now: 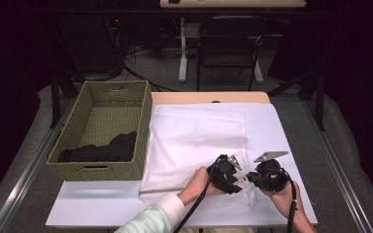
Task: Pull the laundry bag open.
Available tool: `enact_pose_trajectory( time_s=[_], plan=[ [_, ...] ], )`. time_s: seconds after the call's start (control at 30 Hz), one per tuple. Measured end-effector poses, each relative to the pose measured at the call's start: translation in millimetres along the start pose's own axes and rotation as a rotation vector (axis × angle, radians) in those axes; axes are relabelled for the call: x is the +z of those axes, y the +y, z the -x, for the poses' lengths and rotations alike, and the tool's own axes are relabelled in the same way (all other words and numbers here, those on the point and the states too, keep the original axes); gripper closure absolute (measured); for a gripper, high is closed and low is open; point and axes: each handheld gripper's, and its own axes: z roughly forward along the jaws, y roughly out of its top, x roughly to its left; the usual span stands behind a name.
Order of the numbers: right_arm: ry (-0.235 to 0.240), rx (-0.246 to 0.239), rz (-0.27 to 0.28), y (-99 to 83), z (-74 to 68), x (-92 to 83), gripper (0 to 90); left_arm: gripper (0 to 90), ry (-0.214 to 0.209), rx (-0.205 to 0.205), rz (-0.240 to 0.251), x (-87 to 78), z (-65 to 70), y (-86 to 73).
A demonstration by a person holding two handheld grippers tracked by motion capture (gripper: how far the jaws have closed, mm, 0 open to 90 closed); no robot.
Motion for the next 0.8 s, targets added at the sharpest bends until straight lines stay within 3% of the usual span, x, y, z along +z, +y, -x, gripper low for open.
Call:
enact_pose_trajectory(
  time_s=[0.2, 0.47, 0.5, 0.6, 0.8],
  plan=[
    [0.007, -0.01, 0.007, 0.5, -1.4, -0.9, 84.7, 61.0, 0.005, -0.018, 0.007, 2.2, -7.2, 3.0],
    [0.008, -0.018, 0.012, 0.8, -2.1, -0.9, 84.7, 65.0, 0.001, -0.012, 0.021, 3.0, -5.6, 4.2],
    [0.006, -0.019, 0.013, 0.8, -1.6, -1.2, 84.7, 66.4, 0.012, 0.007, 0.011, 3.5, -2.3, 5.8],
    [0.008, -0.011, 0.015, 0.7, -1.8, -1.3, 84.7, 69.3, 0.046, 0.007, 0.015, 4.8, 0.3, 6.8],
    [0.001, -0.008, 0.019, 0.8, -1.5, -2.1, 84.7, 77.3, 0.048, 0.003, 0.039, 3.7, -1.0, 5.3]
  ],
)
